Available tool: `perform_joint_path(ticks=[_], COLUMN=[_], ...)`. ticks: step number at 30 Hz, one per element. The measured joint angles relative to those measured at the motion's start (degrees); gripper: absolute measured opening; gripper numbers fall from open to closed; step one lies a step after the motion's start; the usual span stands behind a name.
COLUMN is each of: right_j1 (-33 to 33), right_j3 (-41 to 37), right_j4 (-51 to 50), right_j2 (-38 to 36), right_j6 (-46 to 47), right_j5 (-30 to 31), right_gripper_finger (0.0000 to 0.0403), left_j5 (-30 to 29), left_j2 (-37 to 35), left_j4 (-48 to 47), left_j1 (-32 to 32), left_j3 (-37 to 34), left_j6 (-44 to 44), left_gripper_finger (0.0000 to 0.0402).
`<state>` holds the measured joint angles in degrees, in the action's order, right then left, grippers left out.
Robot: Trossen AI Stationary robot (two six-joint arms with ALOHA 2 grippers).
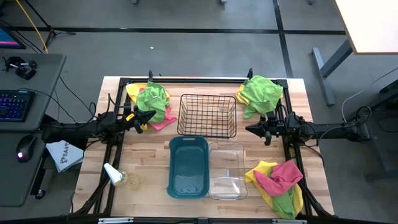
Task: Sort microfiber towel by color & place in baskets
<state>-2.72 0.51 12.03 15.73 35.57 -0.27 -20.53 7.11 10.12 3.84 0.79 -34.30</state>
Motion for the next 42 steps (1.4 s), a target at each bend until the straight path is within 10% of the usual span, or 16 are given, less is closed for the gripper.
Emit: perform_joint_path(ticks=[42], right_j1=[0.00], right_j3=[0.02], right_j4=[0.93], right_j2=[0.02], right_j6=[-0.76], right_j5=[3.39], right_gripper_finger=[0.0000], left_j5=[0.00], left_j2=[0.00], left_j4=[0.01], left_j1=[0.00], left_j3=[-0.01], left_j6=[0.00], left_gripper_finger=[0.0001])
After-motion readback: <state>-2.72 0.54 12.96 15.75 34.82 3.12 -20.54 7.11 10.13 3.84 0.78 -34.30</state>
